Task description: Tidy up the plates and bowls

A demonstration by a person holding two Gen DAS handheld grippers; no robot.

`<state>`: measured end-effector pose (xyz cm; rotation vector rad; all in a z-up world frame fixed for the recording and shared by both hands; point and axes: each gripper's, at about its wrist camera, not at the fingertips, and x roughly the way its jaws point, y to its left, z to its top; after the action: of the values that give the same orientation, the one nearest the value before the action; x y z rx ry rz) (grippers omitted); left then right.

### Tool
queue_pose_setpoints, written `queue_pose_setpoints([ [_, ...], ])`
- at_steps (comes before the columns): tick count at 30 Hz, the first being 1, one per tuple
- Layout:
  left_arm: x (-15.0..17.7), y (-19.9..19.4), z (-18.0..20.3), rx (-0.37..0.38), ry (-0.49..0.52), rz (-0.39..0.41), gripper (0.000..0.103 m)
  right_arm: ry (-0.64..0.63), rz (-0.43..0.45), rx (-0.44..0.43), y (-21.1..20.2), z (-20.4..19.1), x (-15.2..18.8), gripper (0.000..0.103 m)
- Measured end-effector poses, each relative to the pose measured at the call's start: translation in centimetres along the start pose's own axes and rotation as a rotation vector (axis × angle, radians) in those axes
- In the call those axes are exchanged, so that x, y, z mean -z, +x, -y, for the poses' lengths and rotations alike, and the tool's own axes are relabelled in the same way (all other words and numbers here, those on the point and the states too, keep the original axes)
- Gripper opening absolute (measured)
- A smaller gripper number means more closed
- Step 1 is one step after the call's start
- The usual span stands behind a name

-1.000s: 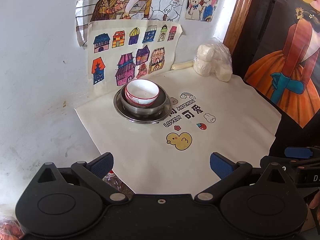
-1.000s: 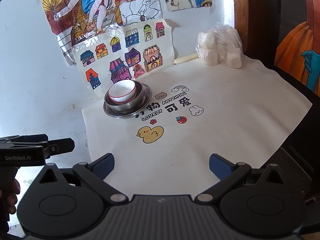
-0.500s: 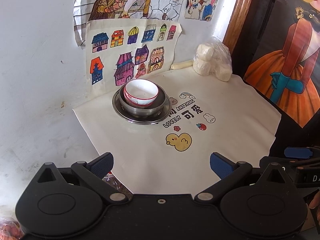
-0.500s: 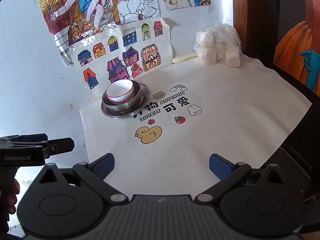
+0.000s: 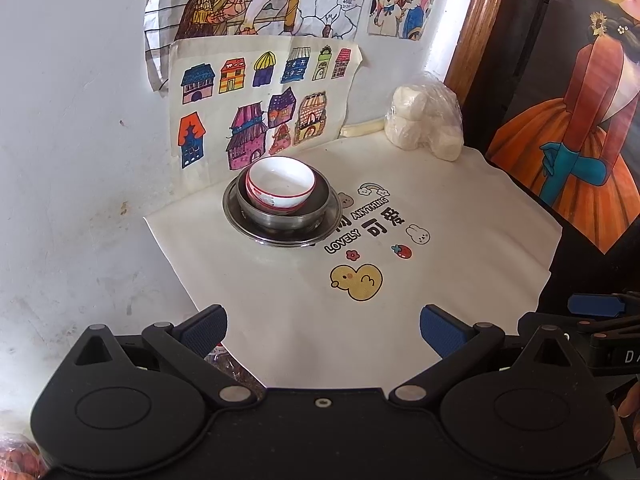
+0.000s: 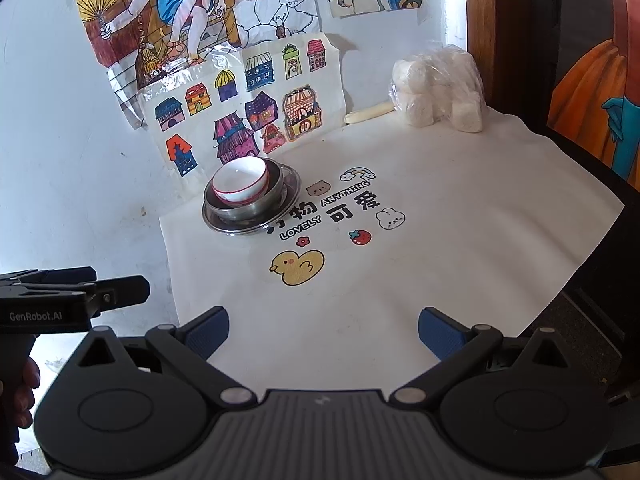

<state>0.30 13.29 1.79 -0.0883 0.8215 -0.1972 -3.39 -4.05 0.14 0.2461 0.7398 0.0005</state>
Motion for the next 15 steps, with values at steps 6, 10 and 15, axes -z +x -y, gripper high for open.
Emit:
queue_pose_setpoints([
  [6,0.0,0.0,0.3,0.004,0.005,-0.003,0.102,0.003,0.0,0.002,-0.1,0.2,0.1,0.103],
  [10,-0.2,-0.2,0.5,-0.034,-0.003,-0.001,0.102,0.003,0.0,0.002,0.0,0.2,0.1,0.103],
  [15,-0.4,-0.3,1.5,-0.104,0.023,-0.016,0.102,0.011,-0.002,0.007,0.0,0.5,0.2,0.103],
])
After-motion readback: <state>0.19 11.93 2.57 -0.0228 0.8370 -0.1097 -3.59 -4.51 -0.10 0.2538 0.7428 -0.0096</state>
